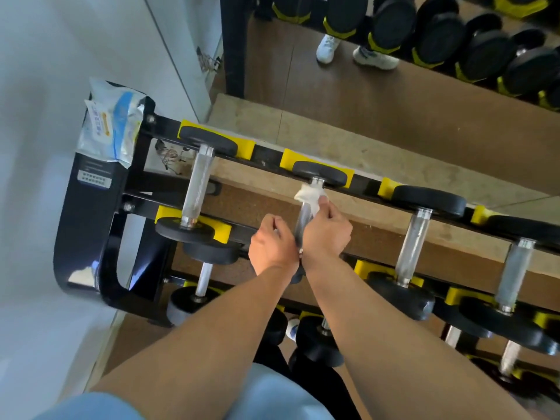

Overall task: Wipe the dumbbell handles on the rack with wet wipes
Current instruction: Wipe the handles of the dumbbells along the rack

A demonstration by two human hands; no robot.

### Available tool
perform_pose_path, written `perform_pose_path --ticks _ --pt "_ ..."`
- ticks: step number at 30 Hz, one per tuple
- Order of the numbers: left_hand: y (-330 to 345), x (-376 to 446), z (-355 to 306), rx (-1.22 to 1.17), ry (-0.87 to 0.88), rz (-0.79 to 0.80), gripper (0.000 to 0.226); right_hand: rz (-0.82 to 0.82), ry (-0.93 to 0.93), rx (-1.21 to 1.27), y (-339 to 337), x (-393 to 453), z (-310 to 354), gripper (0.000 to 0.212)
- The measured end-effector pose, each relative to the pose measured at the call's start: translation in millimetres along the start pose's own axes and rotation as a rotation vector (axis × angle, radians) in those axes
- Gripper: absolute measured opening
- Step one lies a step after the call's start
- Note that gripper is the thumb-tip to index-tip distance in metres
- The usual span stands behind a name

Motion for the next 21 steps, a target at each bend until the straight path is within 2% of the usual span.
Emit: perform_pose_path --ticks 3,5,7,9,10,16,19,21 --pt "1 -1 1 0.0 0.001 0.005 0.03 -0.09 0.082 0.124 -8 3 11 0.039" --pt "1 -1 0 -0.001 0.001 0.005 0.03 -0.088 0.142 0.187 -4 4 18 0.039" --pt "0 -2 0 -0.005 0.001 0.005 0.03 0.027 0.132 0.094 11 2 21 0.028" --pt "-1 -3 0 -0.008 0.013 -0.004 0.03 0.152 0.099 0.002 23 1 19 0.041" --pt "0 -2 -1 -0.009 0.022 -0.008 0.031 0.169 0.086 -0.028 24 4 20 0.044" --pt "0 -3 1 -0.019 0.029 -0.021 0.031 0.201 -0.028 -0.202 17 29 31 0.03" --pt "-1 -3 1 -0.022 0.028 -0.031 0.031 0.126 0.101 -0.097 -3 34 18 0.035" --pt "0 -4 0 -0.021 0.033 -0.032 0.031 0.113 0.183 -0.002 -4 32 16 0.024"
Point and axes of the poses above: each hand's wrist, its own x-axis towards the middle knuckle, its own y-axis out of the palm, z = x × y, the point moved 8 cm from there along x, towards the middle knuckle, and after that the axes turned 3 degrees about y, right-handed, at the moved point
